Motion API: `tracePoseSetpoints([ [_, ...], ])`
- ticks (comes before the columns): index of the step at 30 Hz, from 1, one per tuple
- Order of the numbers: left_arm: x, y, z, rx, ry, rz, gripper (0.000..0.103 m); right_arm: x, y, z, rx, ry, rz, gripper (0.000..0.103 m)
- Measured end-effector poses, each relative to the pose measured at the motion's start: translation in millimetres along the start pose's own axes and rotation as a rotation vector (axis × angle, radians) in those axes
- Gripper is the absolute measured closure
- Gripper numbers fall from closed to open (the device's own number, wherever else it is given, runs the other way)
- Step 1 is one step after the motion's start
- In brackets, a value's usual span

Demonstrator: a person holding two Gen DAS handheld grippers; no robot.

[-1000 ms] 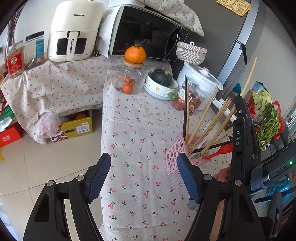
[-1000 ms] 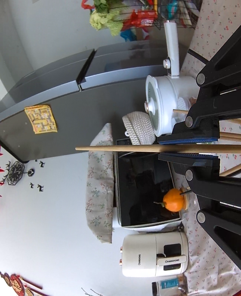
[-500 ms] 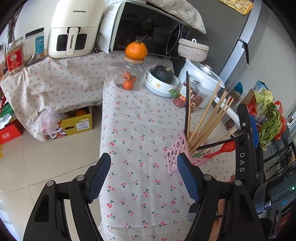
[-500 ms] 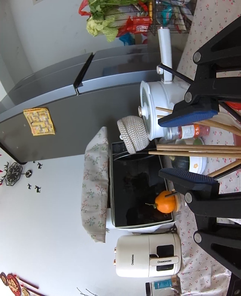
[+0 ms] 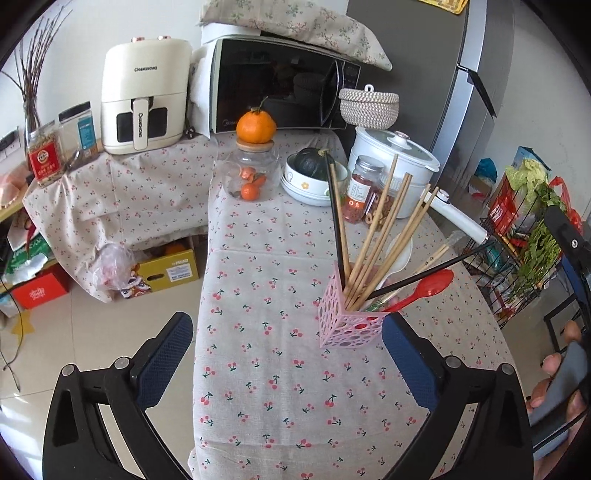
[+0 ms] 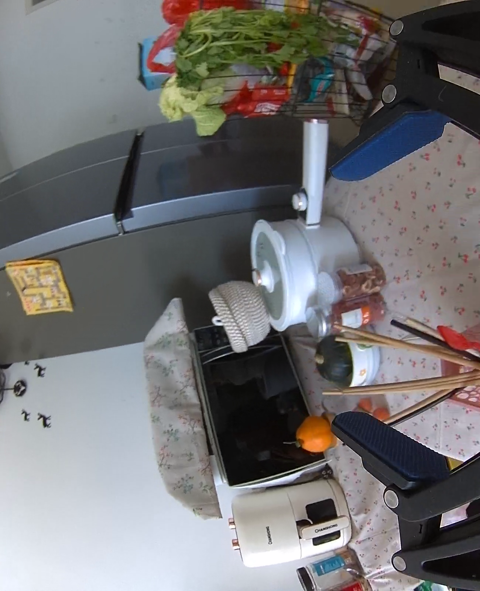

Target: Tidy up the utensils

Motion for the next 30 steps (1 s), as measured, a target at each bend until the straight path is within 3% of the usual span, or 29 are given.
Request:
tracePoseSetpoints([
  [6, 31, 14, 19, 0.050, -0.046, -0.047, 0.000, 37, 9, 13, -0.225, 0.097, 0.039, 0.000],
  [11, 50, 7, 41, 0.024, -0.056, -0.082, 0.000, 68, 8, 44, -0.348, 0.131, 0.113, 0.000],
  [14, 60, 3, 48, 0.023, -0.064, -0.110, 0.000, 78, 5, 58, -0.417, 0.109, 0.091, 0.000],
  [20, 73, 5, 50, 0.035, -0.036, -0.113, 0.000, 85, 13, 49, -0.373, 0.138, 0.084, 0.000],
  [25, 86, 11, 47, 0.069, -0.069, -0.161, 0.000, 91, 11, 45, -0.373, 0.144, 0.093, 0.000],
  [30, 87, 12, 46, 0.067, -0.061, -0.149, 0.000, 89, 10, 46, -0.369, 0.190, 0.114, 0.000],
])
Point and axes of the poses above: each gripper's, at about its wrist camera, not at the fingertips, and y roughly against the way its jaws point, x to its right, z to its underside, the point moved 6 cm from there along -y, roughly the way its jaws point, and after that the axes turned 12 degrees about -x, right-handed, at the moved point
